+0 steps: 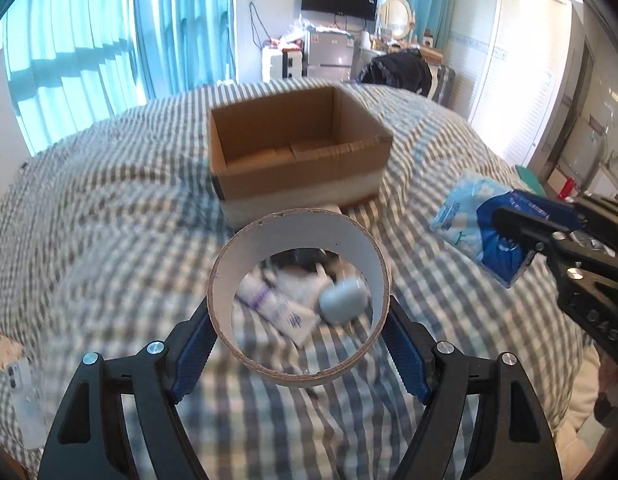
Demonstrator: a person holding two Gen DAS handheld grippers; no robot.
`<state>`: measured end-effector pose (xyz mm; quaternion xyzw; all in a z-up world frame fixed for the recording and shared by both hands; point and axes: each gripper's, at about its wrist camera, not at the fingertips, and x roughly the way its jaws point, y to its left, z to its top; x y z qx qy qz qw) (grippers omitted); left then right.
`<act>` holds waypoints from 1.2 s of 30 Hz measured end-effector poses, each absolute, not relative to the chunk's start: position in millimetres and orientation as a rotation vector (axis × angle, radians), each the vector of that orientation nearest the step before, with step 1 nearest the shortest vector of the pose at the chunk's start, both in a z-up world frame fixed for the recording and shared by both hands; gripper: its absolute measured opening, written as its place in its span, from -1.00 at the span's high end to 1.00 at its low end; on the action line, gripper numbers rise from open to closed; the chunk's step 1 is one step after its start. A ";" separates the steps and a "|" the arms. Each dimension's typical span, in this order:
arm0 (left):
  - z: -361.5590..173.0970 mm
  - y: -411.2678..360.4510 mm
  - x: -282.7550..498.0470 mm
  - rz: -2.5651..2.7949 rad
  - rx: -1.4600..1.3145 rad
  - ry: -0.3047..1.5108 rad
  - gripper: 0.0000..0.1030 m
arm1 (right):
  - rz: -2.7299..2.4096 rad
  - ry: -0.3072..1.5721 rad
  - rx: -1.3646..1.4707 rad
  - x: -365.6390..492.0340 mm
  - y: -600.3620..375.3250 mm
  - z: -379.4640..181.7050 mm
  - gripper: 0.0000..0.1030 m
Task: Organize objects
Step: 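Carry tape roll and tissue pack over the box and open both tools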
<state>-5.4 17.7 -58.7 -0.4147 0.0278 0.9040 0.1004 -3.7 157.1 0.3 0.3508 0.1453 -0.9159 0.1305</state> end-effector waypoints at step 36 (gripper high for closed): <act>-94.2 32.4 -298.4 2.622 -1.223 0.296 -0.58 | -2.604 0.280 1.110 -317.9 115.8 -41.0 0.56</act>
